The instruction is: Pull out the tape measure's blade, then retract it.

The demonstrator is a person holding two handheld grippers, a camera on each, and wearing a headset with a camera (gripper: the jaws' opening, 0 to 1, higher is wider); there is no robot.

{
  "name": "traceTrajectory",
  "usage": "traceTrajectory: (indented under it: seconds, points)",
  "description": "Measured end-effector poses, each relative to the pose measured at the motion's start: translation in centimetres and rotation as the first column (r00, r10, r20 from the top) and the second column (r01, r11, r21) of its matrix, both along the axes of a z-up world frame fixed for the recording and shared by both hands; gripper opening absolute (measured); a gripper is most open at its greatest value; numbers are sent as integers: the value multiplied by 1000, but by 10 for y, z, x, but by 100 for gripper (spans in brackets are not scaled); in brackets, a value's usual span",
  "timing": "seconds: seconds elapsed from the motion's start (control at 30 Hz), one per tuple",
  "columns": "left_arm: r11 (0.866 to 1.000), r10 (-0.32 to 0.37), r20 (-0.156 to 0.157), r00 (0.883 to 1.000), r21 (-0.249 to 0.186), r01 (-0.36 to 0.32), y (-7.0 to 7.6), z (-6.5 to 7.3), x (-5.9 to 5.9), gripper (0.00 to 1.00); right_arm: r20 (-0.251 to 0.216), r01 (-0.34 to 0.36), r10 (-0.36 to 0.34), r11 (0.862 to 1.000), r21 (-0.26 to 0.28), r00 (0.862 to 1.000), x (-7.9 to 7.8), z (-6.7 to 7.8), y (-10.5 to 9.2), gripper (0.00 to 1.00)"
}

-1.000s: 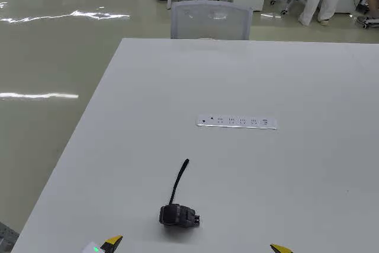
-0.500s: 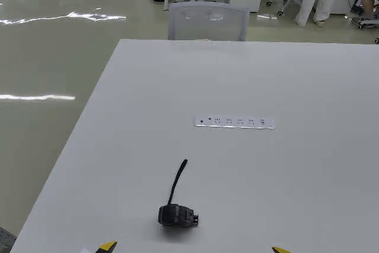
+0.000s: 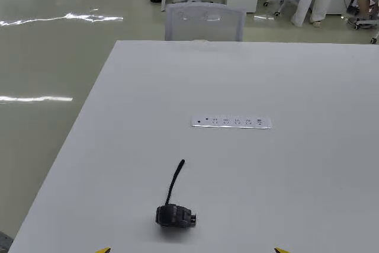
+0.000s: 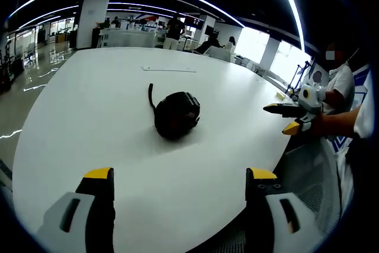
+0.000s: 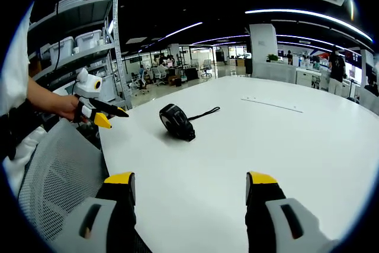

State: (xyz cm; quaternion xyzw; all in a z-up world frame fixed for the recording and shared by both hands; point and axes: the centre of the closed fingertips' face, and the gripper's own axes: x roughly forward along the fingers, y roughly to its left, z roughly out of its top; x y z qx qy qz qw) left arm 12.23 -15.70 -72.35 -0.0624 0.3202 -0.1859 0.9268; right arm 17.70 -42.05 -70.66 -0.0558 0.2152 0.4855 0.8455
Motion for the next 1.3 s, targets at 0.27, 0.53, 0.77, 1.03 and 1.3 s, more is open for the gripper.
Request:
traceTrajectory:
  seconds: [0.27,0.53,0.77,1.03,1.3]
  points:
    - [1000,2,-5,1000,3,-2,1,-1,-4,92,-3,6,-6,1000,-1,1000,-5,-1,-5,79]
    - [1000,3,0,1000,2,-3,3,-2,-4,94,-13,14,-14,1000,3,1000,-8,-3,-8,80]
    - [1000,1,0,1000,0,-1,1,1,-5,94,-9,14,-14,1000,1,1000,-8,-2,-8,80]
    - [1000,2,-2,1000,0,-2,1,0,-6,94,-9,13,-13,1000,4,1000,-8,-2,-8,80]
    - [1000,4,-4,1000,-2,-4,0,-2,-6,94,-10,15,-15,1000,6,1000,-8,-2,-9,79]
